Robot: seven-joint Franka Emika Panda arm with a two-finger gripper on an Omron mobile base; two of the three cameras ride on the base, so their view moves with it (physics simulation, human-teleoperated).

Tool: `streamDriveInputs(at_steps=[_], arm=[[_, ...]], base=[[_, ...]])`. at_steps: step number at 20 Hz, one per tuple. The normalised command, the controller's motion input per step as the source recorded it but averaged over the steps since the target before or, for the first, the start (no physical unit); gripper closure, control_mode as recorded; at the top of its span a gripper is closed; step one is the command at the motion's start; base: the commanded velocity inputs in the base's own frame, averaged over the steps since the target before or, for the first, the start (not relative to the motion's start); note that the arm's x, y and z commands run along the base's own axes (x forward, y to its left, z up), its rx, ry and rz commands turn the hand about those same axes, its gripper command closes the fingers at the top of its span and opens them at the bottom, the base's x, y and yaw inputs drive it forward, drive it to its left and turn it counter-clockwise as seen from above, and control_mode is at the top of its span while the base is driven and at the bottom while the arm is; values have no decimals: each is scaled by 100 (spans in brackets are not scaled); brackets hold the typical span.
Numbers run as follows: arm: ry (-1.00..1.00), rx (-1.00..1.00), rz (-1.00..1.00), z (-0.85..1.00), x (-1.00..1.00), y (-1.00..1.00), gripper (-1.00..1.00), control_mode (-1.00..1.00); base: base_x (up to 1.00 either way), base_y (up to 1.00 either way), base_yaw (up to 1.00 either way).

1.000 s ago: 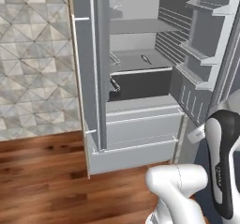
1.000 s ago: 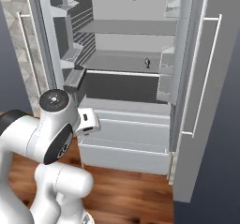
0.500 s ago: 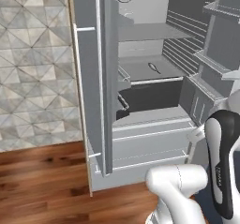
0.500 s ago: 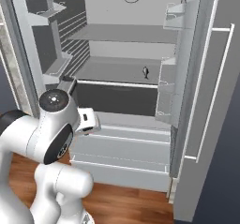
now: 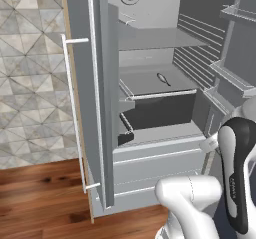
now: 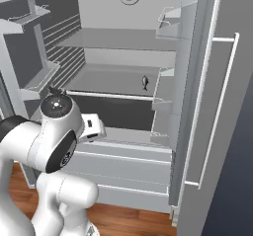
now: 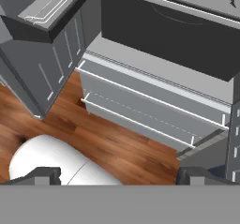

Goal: Place one potato and one fish in each tupperware on the nearby counter, to pack two identical lunches.

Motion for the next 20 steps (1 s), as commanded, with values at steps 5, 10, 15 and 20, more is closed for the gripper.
streamDriveInputs(at_steps=[5, 10, 15, 20], arm=[[0, 0, 0, 0, 0, 0, -100, 100], [0, 0, 0, 0, 0, 0, -100, 100], [0, 0, 0, 0, 0, 0, -100, 100], [-4, 0, 0, -28, 24, -6, -100, -100]], base=[[60, -16, 0], [82, -11, 0], [74, -12, 0], [20, 0, 0]])
